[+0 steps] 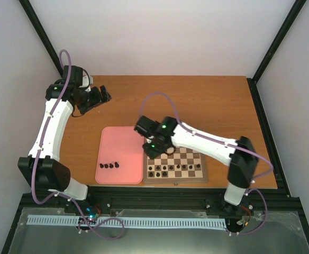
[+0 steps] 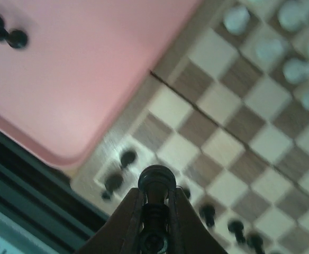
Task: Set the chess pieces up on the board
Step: Place the chess piece on the chessboard.
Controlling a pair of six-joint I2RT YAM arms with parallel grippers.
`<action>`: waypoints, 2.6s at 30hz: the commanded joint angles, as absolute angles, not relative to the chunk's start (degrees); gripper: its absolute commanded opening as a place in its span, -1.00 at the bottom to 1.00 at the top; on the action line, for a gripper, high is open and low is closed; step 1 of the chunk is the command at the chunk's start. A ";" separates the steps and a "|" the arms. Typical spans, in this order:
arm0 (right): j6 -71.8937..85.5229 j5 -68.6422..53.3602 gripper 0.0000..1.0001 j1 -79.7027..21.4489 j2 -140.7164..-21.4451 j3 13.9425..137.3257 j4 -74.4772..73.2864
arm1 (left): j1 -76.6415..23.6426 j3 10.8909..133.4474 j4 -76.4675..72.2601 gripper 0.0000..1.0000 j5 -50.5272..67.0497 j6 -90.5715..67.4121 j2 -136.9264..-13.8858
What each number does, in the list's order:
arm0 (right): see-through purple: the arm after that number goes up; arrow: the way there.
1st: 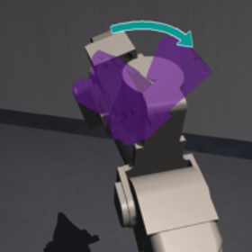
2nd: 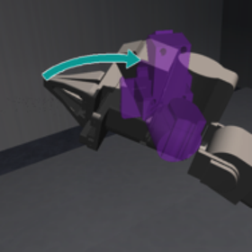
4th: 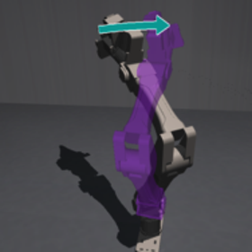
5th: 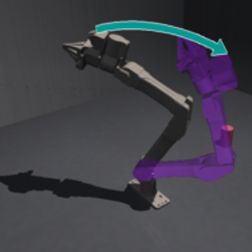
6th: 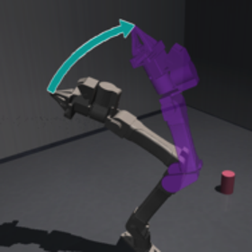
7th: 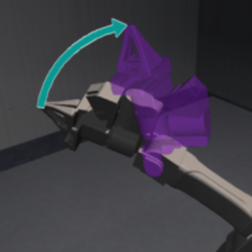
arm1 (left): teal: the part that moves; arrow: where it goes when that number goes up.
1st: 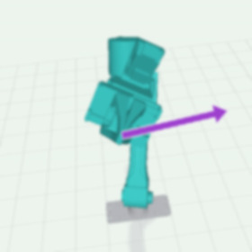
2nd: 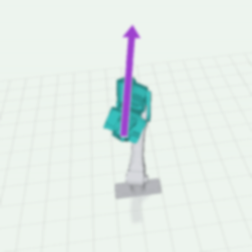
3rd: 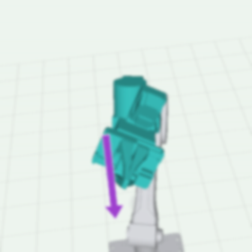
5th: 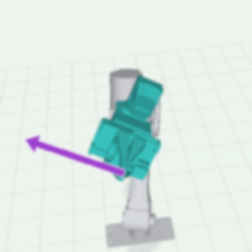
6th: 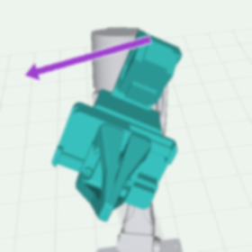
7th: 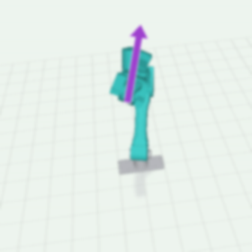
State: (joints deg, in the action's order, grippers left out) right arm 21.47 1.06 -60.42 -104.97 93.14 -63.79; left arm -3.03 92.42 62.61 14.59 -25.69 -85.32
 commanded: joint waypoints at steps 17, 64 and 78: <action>37.24 0.10 -0.94 -60.33 -86.59 61.14 -57.25 | -3.39 93.25 61.85 1.00 15.21 -25.31 -84.56; 36.28 -1.00 -0.45 -60.63 -87.37 60.29 -55.99 | -3.38 93.43 62.14 0.99 15.13 -25.27 -84.40; 28.27 0.46 0.17 -60.88 -88.02 78.49 -61.00 | -3.42 94.26 62.23 0.99 15.29 -25.32 -84.48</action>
State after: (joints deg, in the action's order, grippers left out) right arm 33.39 -0.40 -60.53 -81.56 72.29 -61.58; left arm -3.03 92.42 62.59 14.81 -25.71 -85.32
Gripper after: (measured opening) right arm 0.567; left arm 0.997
